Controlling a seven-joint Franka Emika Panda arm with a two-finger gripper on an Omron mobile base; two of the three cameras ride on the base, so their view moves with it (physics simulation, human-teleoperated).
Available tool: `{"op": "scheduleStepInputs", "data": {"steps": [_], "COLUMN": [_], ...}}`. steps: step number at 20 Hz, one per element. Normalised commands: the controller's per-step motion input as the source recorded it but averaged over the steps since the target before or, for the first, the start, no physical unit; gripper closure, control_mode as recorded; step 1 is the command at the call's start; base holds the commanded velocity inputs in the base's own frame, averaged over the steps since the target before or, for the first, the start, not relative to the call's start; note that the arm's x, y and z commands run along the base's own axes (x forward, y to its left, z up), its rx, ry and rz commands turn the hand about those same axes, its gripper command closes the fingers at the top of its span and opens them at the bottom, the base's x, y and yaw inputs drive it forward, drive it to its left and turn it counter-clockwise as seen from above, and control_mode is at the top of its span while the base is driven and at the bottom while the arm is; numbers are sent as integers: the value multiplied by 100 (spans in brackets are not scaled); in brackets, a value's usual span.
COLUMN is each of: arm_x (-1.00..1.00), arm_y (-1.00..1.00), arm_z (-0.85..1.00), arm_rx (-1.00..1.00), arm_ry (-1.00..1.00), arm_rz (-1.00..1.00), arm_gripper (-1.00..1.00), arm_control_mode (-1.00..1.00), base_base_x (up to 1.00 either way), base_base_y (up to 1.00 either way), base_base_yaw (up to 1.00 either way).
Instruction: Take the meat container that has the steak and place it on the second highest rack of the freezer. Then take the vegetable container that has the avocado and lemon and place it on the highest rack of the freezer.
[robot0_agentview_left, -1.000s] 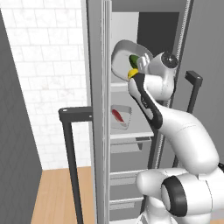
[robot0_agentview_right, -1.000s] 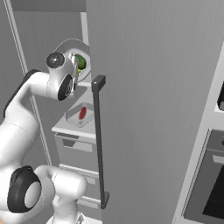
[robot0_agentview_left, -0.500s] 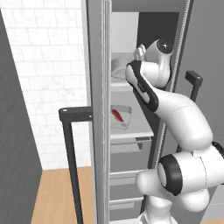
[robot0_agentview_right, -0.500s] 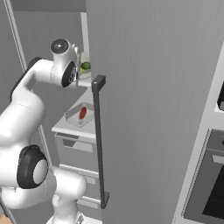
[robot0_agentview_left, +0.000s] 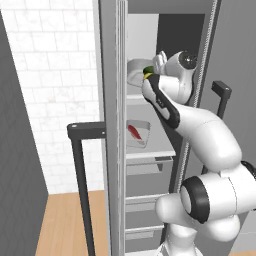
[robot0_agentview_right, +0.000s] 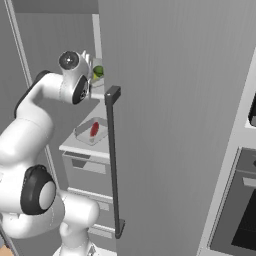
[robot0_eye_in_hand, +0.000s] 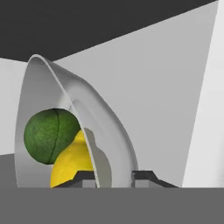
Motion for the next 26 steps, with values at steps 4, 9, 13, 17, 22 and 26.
{"op": "scheduleStepInputs", "data": {"steps": [4, 9, 13, 17, 22, 26], "arm_x": [6, 0, 0, -14, -63, -81], "arm_y": [0, 0, 0, 0, 0, 0], "arm_z": [0, 0, 0, 21, 37, 57], "arm_rx": [0, 0, 0, 0, 0, 0], "arm_ry": [0, 0, 0, -10, -9, -9], "arm_rz": [0, 0, 0, 0, 0, 0], "arm_gripper": [100, -100, -100, -100, -100, -100], "arm_control_mode": [-100, -100, -100, -100, -100, -100], "base_base_x": [0, 0, 0, 0, 0, 0], "base_base_y": [0, 0, 0, 0, 0, 0], "base_base_yaw": [0, 0, 0, 0, 0, 0]}}
